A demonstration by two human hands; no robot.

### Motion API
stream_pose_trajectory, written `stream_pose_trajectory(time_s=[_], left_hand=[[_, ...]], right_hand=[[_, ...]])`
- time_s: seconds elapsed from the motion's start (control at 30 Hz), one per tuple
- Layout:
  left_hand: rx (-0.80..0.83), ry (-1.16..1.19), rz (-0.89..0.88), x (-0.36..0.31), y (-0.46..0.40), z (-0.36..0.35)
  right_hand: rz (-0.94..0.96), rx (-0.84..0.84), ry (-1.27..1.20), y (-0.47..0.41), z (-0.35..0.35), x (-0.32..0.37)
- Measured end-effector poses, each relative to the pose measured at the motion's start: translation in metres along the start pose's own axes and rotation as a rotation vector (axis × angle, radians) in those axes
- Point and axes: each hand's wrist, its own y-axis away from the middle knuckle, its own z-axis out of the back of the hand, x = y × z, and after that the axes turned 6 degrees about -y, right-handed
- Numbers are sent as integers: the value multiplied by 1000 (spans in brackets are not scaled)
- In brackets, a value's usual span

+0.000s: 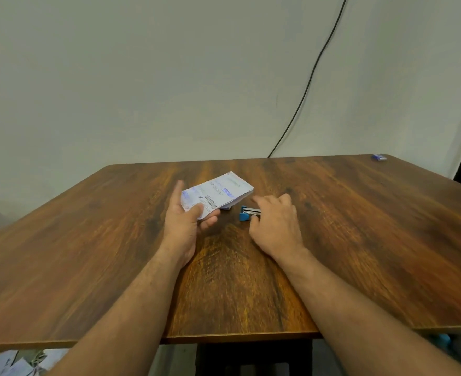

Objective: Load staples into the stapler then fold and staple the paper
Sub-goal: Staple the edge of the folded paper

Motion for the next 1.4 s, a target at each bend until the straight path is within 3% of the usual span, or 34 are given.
stream_pose_trajectory(time_s=[0.07, 0.2, 0.4, 0.57, 0.7, 0.87, 1.0, 1.4], left_hand=[[25, -22, 37, -2, 3, -1], [39, 64, 89, -6, 6, -2], [66, 73, 110, -3, 2, -1], [40, 55, 66, 1, -5, -1], [29, 70, 79, -3, -3, -3], [63, 65, 101, -4, -1, -4], [64, 86, 115, -2, -3, -3], [64, 156, 83, 5, -12, -5]], right_hand=[[-1, 86, 131, -1, -2, 3], [-84, 198, 129, -4, -3, 1], [-59, 187, 59, -3, -1, 1], [1, 139, -258, 3, 4, 1], [31, 201, -461, 6, 6, 3], [-52, 166, -688, 6, 6, 14], [-182, 263, -926, 1, -4, 32], [-165, 214, -843, -5, -30, 23]])
